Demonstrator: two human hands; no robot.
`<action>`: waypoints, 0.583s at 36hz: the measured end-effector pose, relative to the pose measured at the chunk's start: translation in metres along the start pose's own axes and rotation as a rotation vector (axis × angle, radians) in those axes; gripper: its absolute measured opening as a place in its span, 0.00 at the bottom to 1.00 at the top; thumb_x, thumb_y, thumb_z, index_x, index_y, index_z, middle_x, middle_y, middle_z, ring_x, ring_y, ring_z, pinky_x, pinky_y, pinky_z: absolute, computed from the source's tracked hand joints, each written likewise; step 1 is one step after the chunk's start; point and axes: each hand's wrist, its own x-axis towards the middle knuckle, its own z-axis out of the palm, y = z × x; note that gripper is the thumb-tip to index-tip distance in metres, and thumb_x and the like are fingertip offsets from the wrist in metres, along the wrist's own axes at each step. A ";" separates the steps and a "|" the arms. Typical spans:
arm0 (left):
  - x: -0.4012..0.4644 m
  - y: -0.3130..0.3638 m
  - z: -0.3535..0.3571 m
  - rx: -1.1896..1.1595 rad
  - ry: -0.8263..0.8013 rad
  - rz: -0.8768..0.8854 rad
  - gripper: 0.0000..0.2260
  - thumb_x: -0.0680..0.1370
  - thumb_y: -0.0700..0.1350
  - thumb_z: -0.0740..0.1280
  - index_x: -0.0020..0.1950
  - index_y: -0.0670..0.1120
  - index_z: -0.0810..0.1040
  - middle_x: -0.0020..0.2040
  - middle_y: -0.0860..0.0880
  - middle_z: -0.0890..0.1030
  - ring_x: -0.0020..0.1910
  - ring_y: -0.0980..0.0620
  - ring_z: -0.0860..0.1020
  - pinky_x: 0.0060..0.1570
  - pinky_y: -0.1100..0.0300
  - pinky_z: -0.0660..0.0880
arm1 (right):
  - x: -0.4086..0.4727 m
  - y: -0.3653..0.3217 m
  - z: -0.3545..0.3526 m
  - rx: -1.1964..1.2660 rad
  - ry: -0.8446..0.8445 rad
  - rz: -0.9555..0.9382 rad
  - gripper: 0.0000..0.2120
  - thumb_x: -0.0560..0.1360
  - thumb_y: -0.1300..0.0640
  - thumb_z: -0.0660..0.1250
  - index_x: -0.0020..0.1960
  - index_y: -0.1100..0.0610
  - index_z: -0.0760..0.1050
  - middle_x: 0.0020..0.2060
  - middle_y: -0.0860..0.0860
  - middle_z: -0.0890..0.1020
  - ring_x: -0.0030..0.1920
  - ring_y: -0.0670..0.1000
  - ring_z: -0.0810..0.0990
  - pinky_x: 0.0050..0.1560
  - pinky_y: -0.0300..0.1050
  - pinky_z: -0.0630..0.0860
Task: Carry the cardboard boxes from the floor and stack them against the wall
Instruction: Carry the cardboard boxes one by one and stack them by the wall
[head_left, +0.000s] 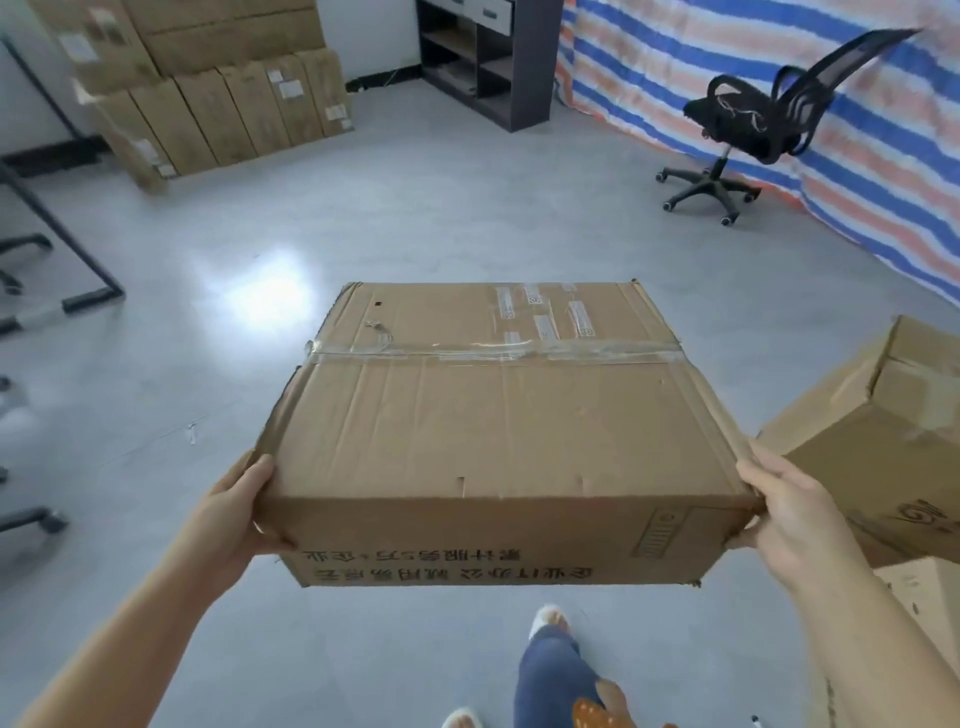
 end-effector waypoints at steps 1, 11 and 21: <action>0.009 0.006 0.003 -0.009 0.005 0.001 0.09 0.82 0.45 0.57 0.61 0.49 0.72 0.51 0.53 0.76 0.50 0.47 0.73 0.25 0.50 0.79 | 0.011 -0.005 0.007 -0.005 -0.014 -0.008 0.16 0.80 0.67 0.55 0.47 0.50 0.77 0.30 0.43 0.84 0.27 0.42 0.80 0.40 0.52 0.68; 0.130 0.068 0.061 -0.078 0.130 -0.001 0.14 0.82 0.46 0.59 0.68 0.50 0.70 0.59 0.50 0.73 0.56 0.45 0.71 0.23 0.49 0.79 | 0.179 -0.077 0.099 -0.082 -0.116 -0.018 0.15 0.79 0.66 0.56 0.46 0.51 0.78 0.30 0.42 0.83 0.29 0.44 0.80 0.39 0.51 0.68; 0.247 0.130 0.113 -0.172 0.257 -0.024 0.19 0.82 0.46 0.59 0.74 0.48 0.66 0.71 0.47 0.69 0.65 0.43 0.70 0.24 0.49 0.79 | 0.333 -0.172 0.204 -0.159 -0.221 -0.035 0.14 0.80 0.64 0.57 0.56 0.51 0.77 0.37 0.43 0.84 0.37 0.47 0.80 0.28 0.49 0.76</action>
